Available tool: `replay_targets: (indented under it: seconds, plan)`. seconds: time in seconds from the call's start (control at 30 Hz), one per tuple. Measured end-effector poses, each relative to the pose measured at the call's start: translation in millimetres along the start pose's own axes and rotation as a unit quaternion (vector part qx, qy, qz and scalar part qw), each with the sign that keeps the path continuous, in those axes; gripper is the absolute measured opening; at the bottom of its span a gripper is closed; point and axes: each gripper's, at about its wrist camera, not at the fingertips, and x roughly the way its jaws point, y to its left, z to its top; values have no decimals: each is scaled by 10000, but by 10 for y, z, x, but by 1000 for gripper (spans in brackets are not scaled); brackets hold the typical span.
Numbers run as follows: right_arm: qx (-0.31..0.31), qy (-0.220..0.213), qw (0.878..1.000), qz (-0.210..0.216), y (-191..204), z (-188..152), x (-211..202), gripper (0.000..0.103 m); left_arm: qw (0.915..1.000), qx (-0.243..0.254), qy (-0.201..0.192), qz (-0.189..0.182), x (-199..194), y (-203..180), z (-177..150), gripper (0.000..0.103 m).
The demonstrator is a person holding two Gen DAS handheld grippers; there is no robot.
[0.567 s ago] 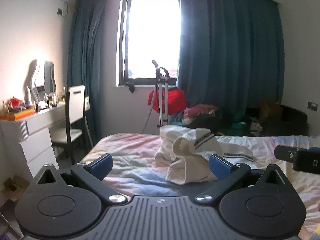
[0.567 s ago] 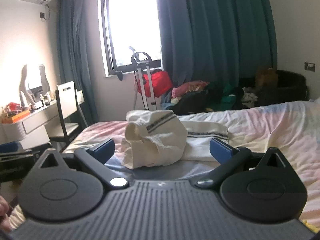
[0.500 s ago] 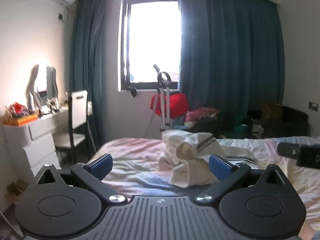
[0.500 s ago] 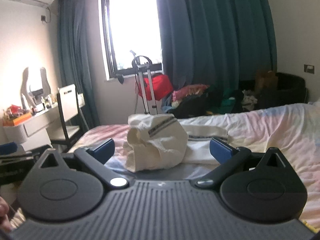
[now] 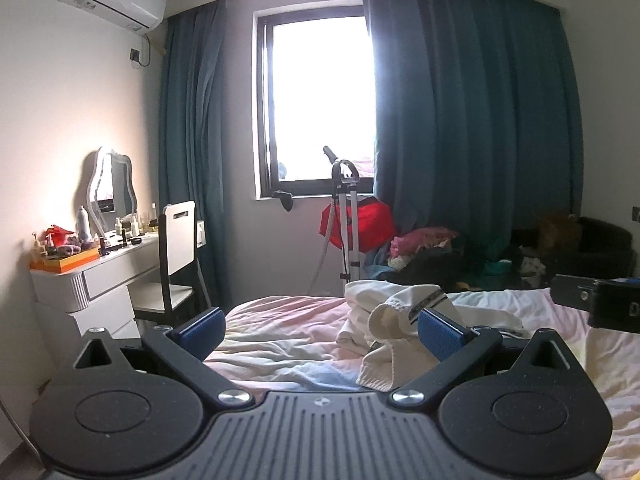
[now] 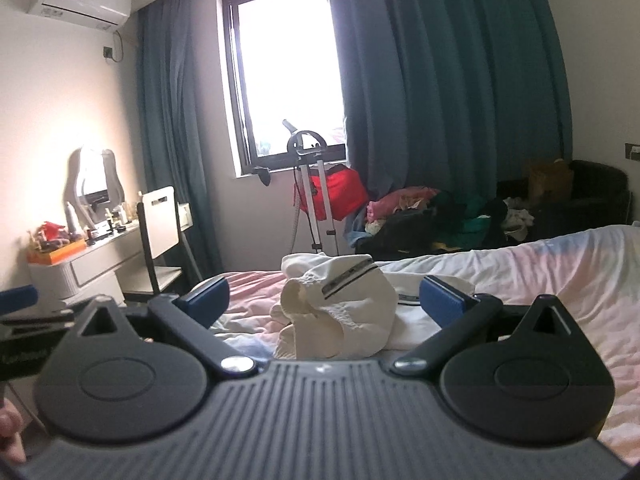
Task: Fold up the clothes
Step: 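Move both grippers toward the crumpled white sweatpants on the bed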
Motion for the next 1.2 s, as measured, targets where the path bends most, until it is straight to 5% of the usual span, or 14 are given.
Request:
replay_targets:
  seconds: [0.23, 0.63, 0.87, 1.07, 1.2]
  plan:
    - [61, -60, 10000, 33, -162, -14, 229, 103, 9999, 10, -29, -142, 355, -65, -25, 103]
    - [272, -233, 9993, 68, -318, -171, 598, 103, 9992, 31, -366, 164, 1010, -87, -237, 103]
    - [74, -573, 9979, 289, -361, -306, 748, 103, 9996, 100, -227, -161, 1381, -227, -328, 103]
    - [131, -880, 9960, 12, -530, -666, 853, 103, 9992, -39, -111, -376, 1636, -299, -566, 103]
    - [247, -565, 9981, -40, -678, -995, 936, 103, 9984, -172, -33, -535, 1801, -324, -737, 103]
